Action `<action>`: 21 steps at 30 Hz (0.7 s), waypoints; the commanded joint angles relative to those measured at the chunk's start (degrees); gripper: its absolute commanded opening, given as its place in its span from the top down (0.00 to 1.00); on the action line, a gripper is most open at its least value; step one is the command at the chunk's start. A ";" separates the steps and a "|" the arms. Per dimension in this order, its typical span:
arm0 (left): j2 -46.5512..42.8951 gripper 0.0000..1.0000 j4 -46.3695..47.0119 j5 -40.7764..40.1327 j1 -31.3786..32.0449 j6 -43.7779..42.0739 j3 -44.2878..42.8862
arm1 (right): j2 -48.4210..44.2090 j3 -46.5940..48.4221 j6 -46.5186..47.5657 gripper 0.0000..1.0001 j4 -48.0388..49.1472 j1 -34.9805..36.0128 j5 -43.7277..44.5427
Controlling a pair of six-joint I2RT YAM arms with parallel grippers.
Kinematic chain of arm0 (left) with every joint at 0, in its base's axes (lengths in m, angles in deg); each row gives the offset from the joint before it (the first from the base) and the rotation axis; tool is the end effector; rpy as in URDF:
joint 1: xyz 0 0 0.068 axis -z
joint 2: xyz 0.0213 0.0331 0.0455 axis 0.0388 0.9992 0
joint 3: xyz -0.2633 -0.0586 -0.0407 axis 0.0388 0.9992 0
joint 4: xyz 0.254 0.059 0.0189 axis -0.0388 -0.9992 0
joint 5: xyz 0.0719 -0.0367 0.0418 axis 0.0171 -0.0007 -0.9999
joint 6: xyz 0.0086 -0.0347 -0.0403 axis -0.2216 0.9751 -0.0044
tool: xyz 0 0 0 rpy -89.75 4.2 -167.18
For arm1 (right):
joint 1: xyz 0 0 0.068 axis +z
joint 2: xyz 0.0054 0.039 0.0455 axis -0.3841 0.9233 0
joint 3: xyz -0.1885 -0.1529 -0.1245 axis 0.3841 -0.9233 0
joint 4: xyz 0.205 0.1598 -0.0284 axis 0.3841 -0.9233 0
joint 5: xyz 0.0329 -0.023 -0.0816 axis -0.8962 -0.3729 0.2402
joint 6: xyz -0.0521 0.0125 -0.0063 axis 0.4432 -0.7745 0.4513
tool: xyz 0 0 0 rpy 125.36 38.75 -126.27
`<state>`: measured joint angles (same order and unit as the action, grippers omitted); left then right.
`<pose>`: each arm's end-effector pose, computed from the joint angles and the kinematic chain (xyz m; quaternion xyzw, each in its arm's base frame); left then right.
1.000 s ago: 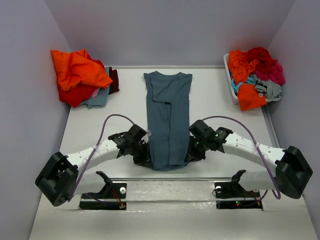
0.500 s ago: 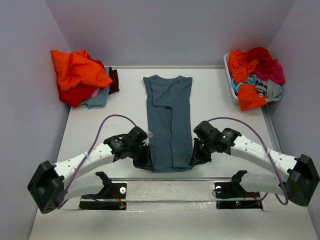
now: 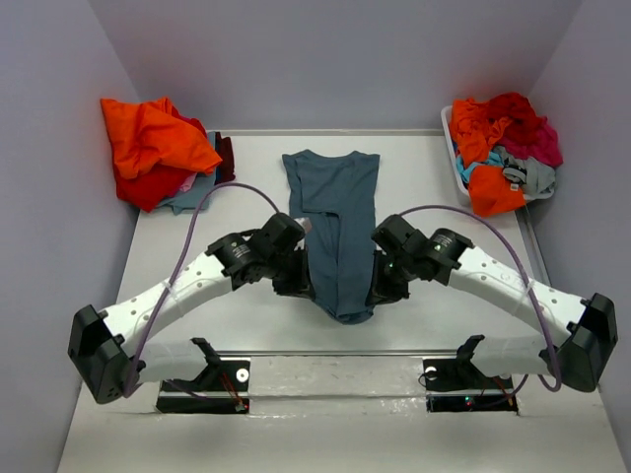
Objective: Fold and stack the t-shirts
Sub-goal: Fold the tshirt
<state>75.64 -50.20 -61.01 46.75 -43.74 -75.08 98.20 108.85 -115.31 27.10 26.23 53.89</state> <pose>0.1496 -0.1849 0.2897 0.0902 0.9287 -0.3247 0.1550 0.1446 0.1734 0.2801 0.0388 0.9751 0.2065 0.0704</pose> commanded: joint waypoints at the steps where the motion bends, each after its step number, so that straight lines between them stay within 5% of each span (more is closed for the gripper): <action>1: 4.68 0.94 -2.18 -4.56 -3.33 -5.02 -6.37 | 4.02 6.82 1.63 0.87 -1.87 -0.29 6.81; 10: 15.84 0.94 -0.25 -2.70 -14.51 -12.85 -14.10 | 14.12 16.14 9.53 0.87 0.85 -11.97 5.51; 21: 31.05 0.94 2.66 -2.09 -18.99 -16.90 -26.84 | 30.20 29.24 17.97 0.87 4.19 -20.78 1.73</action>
<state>103.38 -49.17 -63.16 28.96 -57.71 -95.98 123.83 132.50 -101.72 28.54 6.58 57.30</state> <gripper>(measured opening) 0.091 0.131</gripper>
